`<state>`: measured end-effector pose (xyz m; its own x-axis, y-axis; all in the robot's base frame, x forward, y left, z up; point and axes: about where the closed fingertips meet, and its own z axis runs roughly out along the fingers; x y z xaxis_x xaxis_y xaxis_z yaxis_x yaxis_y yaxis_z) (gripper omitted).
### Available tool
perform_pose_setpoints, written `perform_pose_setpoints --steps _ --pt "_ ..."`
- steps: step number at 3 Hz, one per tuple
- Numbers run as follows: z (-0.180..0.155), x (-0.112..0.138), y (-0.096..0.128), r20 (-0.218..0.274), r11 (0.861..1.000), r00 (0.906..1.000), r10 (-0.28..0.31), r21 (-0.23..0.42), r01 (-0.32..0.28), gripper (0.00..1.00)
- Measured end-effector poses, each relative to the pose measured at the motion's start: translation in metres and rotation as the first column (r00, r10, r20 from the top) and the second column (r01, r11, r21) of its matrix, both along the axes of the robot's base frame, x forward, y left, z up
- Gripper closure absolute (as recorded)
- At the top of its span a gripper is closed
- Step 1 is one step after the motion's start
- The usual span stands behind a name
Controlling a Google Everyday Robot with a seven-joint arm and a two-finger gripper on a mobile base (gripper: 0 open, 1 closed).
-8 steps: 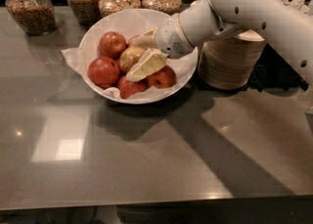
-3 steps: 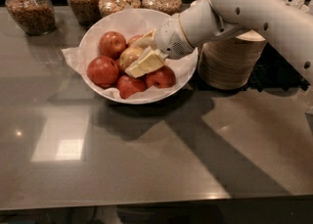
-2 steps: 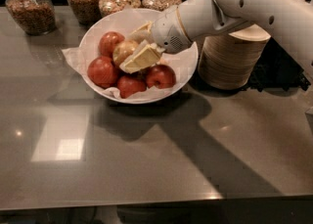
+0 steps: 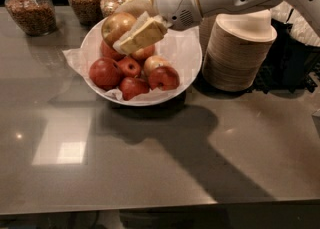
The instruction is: Pick apple from white bowl
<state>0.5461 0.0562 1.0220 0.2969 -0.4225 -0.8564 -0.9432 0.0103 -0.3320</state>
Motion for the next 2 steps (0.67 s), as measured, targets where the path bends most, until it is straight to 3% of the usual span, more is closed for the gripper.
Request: perform_pose_setpoints --steps 1,2 --pt "0.030 -0.008 -0.017 0.023 1.000 0.9997 0.010 0.011 -0.010 1.00" --pt "0.043 -0.020 -0.041 0.008 1.000 0.9999 0.012 -0.010 -0.012 1.00"
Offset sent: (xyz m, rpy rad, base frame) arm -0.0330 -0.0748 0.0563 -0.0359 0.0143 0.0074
